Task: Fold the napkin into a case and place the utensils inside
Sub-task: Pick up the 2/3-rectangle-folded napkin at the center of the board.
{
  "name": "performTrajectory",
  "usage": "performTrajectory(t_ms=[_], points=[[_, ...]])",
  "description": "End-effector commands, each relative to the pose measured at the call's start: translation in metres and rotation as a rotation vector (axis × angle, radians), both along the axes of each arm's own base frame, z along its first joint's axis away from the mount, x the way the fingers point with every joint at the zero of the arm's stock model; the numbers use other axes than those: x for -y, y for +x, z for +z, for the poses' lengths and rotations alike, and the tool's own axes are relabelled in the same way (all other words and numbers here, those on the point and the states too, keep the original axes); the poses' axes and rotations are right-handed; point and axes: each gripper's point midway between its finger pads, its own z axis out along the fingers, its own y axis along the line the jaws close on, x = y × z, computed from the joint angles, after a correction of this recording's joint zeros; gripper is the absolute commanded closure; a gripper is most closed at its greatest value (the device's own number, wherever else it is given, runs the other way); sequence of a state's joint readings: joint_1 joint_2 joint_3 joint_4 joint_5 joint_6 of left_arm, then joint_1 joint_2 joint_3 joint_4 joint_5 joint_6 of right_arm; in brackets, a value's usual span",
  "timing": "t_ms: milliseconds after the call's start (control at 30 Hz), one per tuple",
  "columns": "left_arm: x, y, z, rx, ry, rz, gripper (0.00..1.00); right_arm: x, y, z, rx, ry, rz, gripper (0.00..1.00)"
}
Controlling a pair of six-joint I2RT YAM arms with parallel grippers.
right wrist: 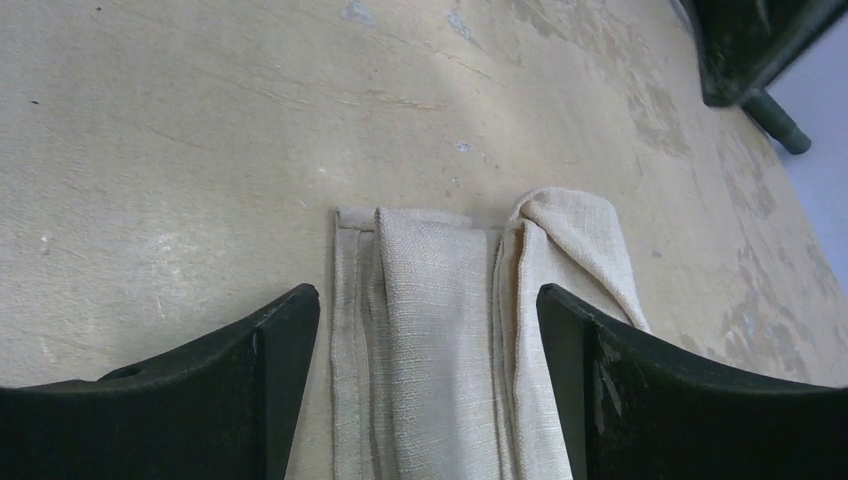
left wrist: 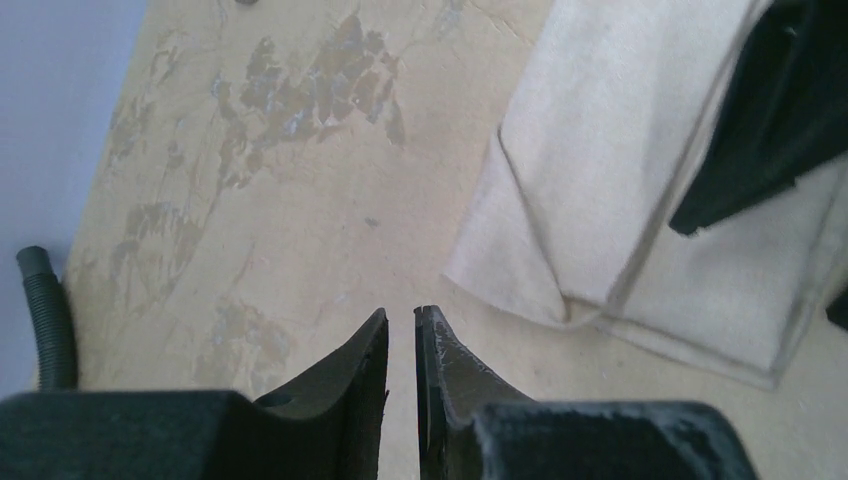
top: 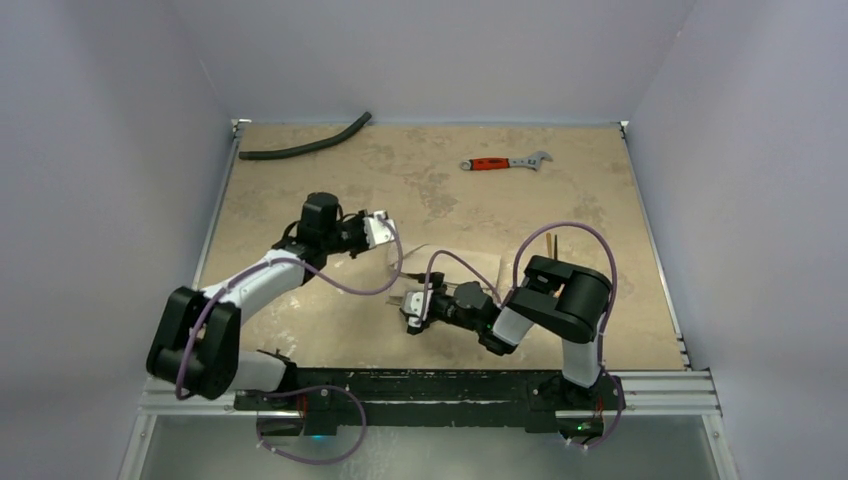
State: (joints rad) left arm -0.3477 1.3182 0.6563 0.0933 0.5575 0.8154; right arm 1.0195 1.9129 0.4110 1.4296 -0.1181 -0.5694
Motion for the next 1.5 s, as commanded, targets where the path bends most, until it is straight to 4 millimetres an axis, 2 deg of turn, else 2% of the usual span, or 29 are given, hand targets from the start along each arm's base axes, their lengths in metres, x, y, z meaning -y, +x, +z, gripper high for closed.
performTrajectory(t_ms=[0, 100, 200, 467, 633, 733, 933, 1300, 1467], points=[[0.033, 0.028, 0.019, -0.087, -0.107, -0.008, 0.84, -0.005, 0.009, 0.012, 0.070, -0.044, 0.006, 0.18], [0.045, 0.042, 0.009, -0.153, -0.071, -0.024, 0.83, -0.005, 0.004, 0.009, 0.087, -0.081, 0.030, 0.19], [0.051, 0.041, -0.015, -0.270, -0.014, -0.043, 0.84, -0.006, -0.001, 0.006, 0.096, -0.102, 0.039, 0.19], [0.068, 0.012, -0.046, -0.366, 0.051, -0.142, 0.83, -0.012, -0.018, -0.008, 0.092, -0.143, 0.075, 0.19], [0.063, 0.005, -0.078, -0.381, 0.136, -0.156, 0.84, -0.009, -0.020, -0.014, 0.110, -0.170, 0.055, 0.20], [0.059, 0.001, -0.092, -0.467, 0.187, -0.160, 0.85, -0.008, -0.017, -0.015, 0.132, -0.187, 0.044, 0.20], [0.058, -0.003, -0.104, -0.547, 0.209, -0.143, 0.93, -0.002, -0.004, -0.015, 0.191, -0.225, -0.020, 0.22], [0.049, -0.011, -0.112, -0.612, 0.226, -0.098, 0.96, 0.001, -0.016, -0.037, 0.193, -0.350, 0.014, 0.27], [0.044, -0.011, -0.119, -0.622, 0.232, -0.073, 0.98, 0.002, -0.011, -0.043, 0.209, -0.379, -0.004, 0.31]])
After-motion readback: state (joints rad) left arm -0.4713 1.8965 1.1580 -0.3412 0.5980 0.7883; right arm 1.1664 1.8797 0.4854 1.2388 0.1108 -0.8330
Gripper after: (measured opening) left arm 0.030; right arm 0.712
